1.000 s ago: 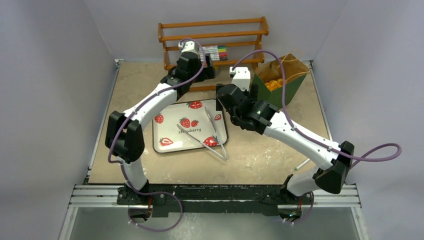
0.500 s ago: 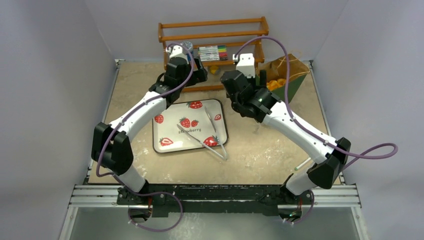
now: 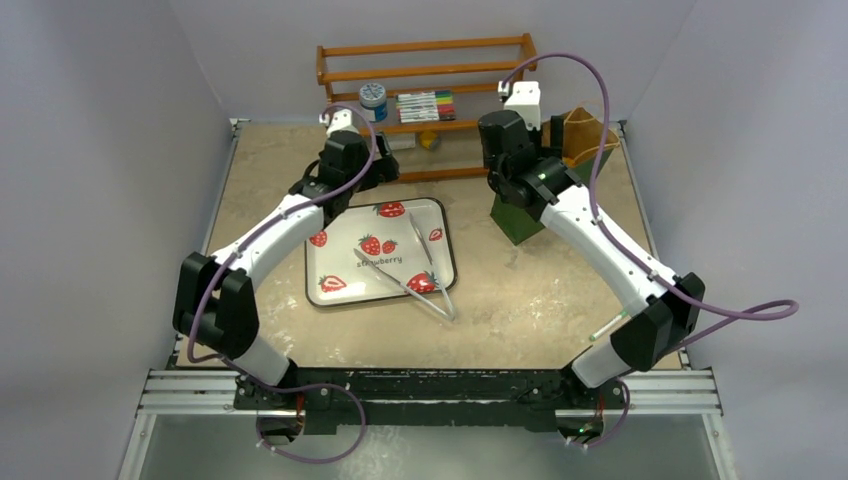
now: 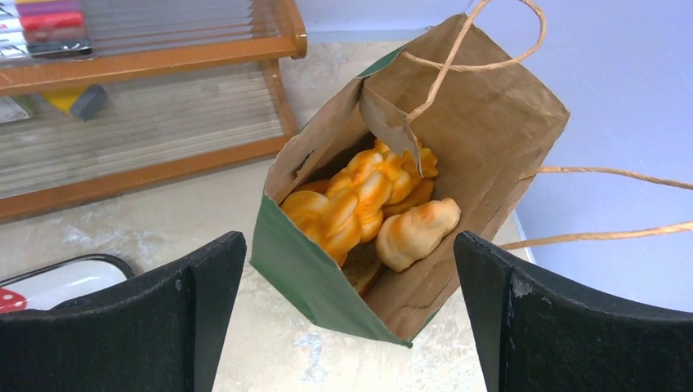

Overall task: Take the fake bread out of the paper bag
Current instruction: Pick up the paper bag from the center of the board.

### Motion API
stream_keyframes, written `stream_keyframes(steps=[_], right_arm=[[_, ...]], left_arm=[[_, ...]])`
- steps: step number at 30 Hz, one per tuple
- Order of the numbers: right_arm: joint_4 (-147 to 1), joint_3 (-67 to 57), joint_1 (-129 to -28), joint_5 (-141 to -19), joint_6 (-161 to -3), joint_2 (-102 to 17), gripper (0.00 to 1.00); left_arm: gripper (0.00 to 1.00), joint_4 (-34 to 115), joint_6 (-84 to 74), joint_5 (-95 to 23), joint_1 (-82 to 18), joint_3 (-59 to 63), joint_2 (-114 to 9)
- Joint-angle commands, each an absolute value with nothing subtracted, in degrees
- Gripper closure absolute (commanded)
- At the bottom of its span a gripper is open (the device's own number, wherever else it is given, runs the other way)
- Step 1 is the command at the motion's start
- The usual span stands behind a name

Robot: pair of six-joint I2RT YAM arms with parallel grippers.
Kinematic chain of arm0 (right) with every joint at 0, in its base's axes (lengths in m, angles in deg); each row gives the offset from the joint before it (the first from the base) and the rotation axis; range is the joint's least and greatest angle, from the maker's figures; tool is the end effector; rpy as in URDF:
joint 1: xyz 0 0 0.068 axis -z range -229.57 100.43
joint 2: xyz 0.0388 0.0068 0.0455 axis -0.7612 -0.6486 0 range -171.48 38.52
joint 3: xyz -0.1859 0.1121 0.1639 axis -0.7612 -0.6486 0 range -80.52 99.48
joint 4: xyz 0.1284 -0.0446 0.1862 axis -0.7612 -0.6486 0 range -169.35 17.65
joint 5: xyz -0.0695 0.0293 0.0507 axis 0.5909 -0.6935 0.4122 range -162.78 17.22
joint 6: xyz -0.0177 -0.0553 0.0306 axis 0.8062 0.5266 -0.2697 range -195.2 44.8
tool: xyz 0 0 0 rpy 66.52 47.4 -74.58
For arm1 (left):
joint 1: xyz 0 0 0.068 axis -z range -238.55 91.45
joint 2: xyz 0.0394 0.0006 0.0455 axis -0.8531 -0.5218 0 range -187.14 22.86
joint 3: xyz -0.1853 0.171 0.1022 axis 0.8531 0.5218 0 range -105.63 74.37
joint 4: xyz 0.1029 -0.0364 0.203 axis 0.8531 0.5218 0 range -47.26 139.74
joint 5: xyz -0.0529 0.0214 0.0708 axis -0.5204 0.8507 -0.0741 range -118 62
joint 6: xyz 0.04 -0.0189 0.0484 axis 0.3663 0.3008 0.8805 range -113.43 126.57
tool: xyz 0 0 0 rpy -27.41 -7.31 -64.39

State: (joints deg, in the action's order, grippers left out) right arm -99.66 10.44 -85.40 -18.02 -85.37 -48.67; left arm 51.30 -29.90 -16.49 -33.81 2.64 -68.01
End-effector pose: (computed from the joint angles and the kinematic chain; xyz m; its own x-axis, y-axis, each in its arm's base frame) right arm 0.2756 0.1470 0.4086 -0.2712 -0.0702 -0.9599 0.3222 0.9332 -0.1593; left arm 0.3257 -0.1388 0.3061 -0.4878 -0.4165 -0.7672 -0.0502 0.8908 -0.4517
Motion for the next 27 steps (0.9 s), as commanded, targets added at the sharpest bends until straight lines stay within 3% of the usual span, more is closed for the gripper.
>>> stream_keyframes(steps=[1, 11, 17, 27], right_arm=[[-98.6, 12.1, -83.1, -22.0, -84.3, -48.9, 0.00], [-100.9, 12.0, -80.9, -29.9, -85.3, -51.3, 0.00], [-101.7, 10.4, -78.5, -33.9, -85.9, -51.9, 0.01], [-100.9, 8.0, -75.4, -38.5, -85.4, -51.7, 0.14]], left_arm=[[0.00, 50.7, -30.7, -15.2, -35.3, 3.3, -63.8], [0.00, 54.8, -33.1, -12.4, -37.1, 3.2, -62.8], [0.00, 64.7, -37.4, -5.7, -38.0, 1.0, -62.8], [0.00, 74.7, -47.3, -1.7, -45.2, 5.7, -60.7]])
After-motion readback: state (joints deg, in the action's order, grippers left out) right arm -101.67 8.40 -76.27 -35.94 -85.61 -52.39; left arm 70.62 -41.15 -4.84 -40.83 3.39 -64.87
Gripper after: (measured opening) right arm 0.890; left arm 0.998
